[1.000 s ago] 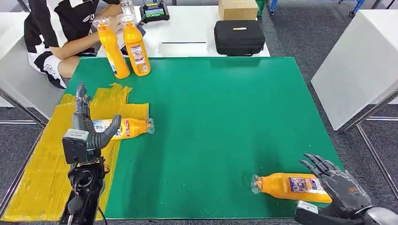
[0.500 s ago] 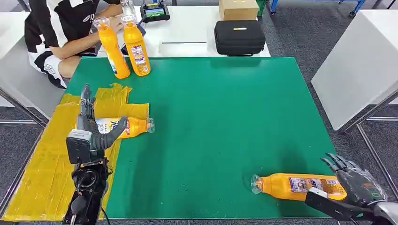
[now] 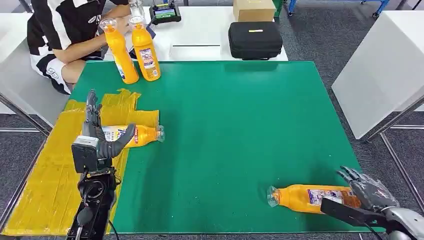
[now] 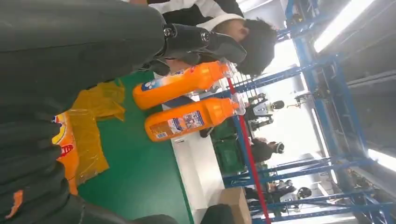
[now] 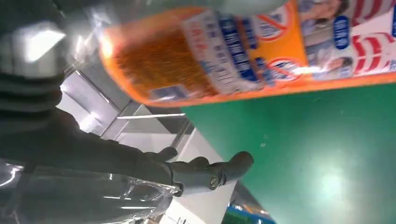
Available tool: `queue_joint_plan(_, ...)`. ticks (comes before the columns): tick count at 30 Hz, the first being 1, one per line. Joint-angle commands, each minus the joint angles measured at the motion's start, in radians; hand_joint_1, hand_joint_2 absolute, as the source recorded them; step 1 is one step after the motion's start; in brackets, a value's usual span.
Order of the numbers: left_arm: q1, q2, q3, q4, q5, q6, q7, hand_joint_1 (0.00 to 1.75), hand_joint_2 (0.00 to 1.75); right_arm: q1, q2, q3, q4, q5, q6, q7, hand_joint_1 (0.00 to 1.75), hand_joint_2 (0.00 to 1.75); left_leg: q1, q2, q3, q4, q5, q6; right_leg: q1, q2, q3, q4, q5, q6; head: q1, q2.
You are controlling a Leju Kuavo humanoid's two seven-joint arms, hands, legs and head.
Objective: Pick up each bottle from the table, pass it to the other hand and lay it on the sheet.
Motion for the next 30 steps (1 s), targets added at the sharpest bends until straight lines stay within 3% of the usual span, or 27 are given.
queue_joint_plan(1, -0.055, 0.000, -0.015, 0.096, 0.006, -0.007, 0.008, 0.00, 1.75, -0.014, -0.029, 0.082, 0.097, -0.027, 0.006, 0.034, 0.00, 1.75, 0.001, -0.002, 0.003, -0.001, 0.000, -0.002, 0.001, -0.003, 0.004, -0.001, -0.001, 0.000, 0.000, 0.000)
queue_joint_plan(8, -0.073, 0.010, -0.023, 0.140, -0.001, -0.010, 0.015, 0.00, 1.75, 0.008, -0.075, 0.127, 0.128, -0.079, 0.103, 0.063, 0.00, 1.75, 0.001, -0.001, 0.004, -0.001, -0.001, -0.002, 0.001, -0.003, 0.005, -0.002, -0.001, 0.000, 0.000, 0.000)
queue_joint_plan(9, -0.077, 0.012, -0.024, 0.148, 0.000, -0.008, 0.015, 0.00, 1.75, 0.010, -0.083, 0.135, 0.133, -0.087, 0.113, 0.066, 0.00, 1.75, 0.002, -0.002, 0.011, -0.001, -0.004, -0.006, 0.002, -0.005, 0.012, -0.002, -0.004, 0.001, 0.000, 0.000)
queue_joint_plan(10, -0.078, 0.012, -0.024, 0.151, 0.000, -0.006, 0.014, 0.00, 1.75, 0.011, -0.089, 0.139, 0.133, -0.091, 0.117, 0.067, 0.12, 1.75, 0.001, -0.001, 0.005, -0.001, -0.001, -0.003, 0.001, -0.003, 0.006, -0.002, -0.001, 0.000, 0.000, 0.000)
queue_joint_plan(11, -0.078, 0.013, -0.024, 0.153, 0.002, -0.003, 0.013, 0.00, 1.75, 0.013, -0.100, 0.145, 0.131, -0.099, 0.121, 0.065, 1.73, 1.75, 0.002, -0.002, 0.006, -0.001, -0.002, -0.004, 0.001, -0.004, 0.008, -0.002, -0.002, 0.000, 0.000, 0.000)
queue_joint_plan(15, -0.075, 0.019, -0.025, 0.153, 0.008, 0.000, 0.011, 0.00, 1.75, 0.009, -0.138, 0.168, 0.130, -0.130, 0.145, 0.067, 1.75, 1.75, 0.001, -0.001, 0.006, -0.001, -0.002, -0.003, 0.001, -0.003, 0.007, -0.002, -0.002, 0.000, 0.000, 0.000)
queue_joint_plan(25, -0.070, 0.025, -0.022, 0.154, 0.012, 0.004, 0.009, 0.00, 1.75, -0.017, -0.120, 0.180, 0.139, -0.126, 0.108, 0.067, 1.75, 1.75, 0.002, 0.000, 0.009, -0.001, -0.002, -0.004, 0.002, -0.002, 0.011, -0.002, -0.002, 0.000, 0.000, 0.000)
queue_joint_plan(30, -0.062, 0.023, -0.018, 0.154, 0.013, 0.004, 0.006, 0.00, 1.75, -0.059, -0.042, 0.183, 0.161, -0.067, -0.033, 0.056, 1.75, 1.75, 0.002, 0.001, 0.008, -0.002, -0.001, -0.003, 0.002, -0.001, 0.009, -0.003, 0.000, 0.000, 0.000, 0.000)
